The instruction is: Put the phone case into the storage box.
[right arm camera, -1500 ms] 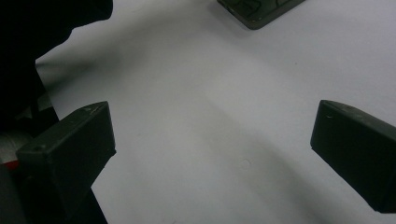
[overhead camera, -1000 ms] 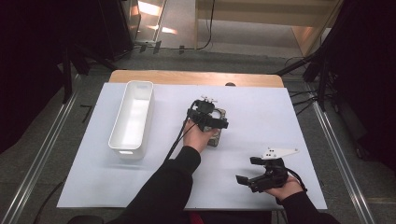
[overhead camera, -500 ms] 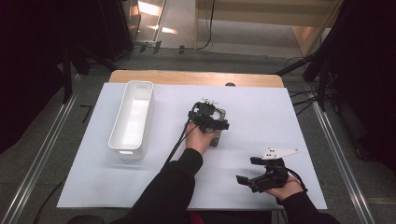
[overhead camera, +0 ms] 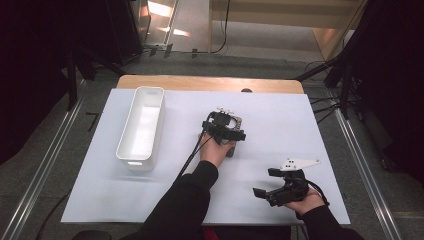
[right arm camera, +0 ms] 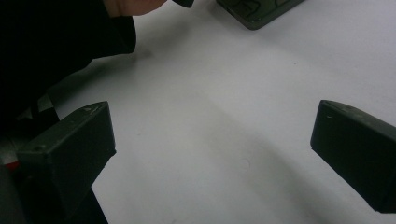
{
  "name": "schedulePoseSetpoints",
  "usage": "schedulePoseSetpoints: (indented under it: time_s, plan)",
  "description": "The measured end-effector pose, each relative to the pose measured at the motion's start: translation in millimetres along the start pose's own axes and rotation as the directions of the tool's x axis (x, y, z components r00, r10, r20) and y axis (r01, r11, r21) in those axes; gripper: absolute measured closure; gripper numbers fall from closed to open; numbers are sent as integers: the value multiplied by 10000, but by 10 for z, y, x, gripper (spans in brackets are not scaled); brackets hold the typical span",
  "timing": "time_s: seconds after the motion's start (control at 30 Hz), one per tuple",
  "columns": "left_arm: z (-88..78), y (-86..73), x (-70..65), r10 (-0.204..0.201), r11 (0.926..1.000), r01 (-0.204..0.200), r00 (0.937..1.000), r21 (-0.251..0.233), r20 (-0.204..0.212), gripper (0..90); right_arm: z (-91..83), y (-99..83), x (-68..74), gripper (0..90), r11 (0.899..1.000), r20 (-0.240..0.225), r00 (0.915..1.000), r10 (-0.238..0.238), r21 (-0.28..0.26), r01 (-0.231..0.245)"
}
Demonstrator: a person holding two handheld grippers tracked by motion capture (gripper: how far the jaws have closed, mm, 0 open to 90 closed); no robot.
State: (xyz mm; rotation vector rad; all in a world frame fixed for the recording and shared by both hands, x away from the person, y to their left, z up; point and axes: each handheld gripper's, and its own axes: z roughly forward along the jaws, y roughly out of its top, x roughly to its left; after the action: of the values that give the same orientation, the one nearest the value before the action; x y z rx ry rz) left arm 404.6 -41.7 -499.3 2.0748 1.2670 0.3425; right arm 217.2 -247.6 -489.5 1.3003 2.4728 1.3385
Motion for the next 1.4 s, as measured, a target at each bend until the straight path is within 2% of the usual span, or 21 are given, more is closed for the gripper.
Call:
schedulePoseSetpoints:
  time_s: [0.23,0.43,0.73,0.87,0.97,1.17,1.4]
  plan:
    - [39,-57,22,-54,10000,54,10000,51,-60,0,2,0,1,0,10000,-4,10000,25,12,-25]
    - [76,-97,20,62,9999,-59,9998,148,-183,0,2,0,1,0,10000,2,10000,27,14,-27]
    - [86,-116,-4,281,9996,-278,9990,82,-361,0,1,-1,-1,0,10000,-12,10000,19,7,-19]
    - [87,-145,-11,339,9994,-344,9984,-107,-459,0,2,0,0,0,10000,-7,10000,25,10,-25]
    - [90,-162,-25,560,9983,-568,9964,-118,-638,10,2,0,1,0,10000,-8,10000,26,14,-26]
    - [87,-185,-34,644,9976,-663,9949,-216,-779,30,3,0,-1,0,10000,-15,10000,30,7,-30]
    - [92,-211,-63,869,9955,-906,9903,-294,-1086,52,5,1,1,0,10000,-5,10000,44,25,-44]
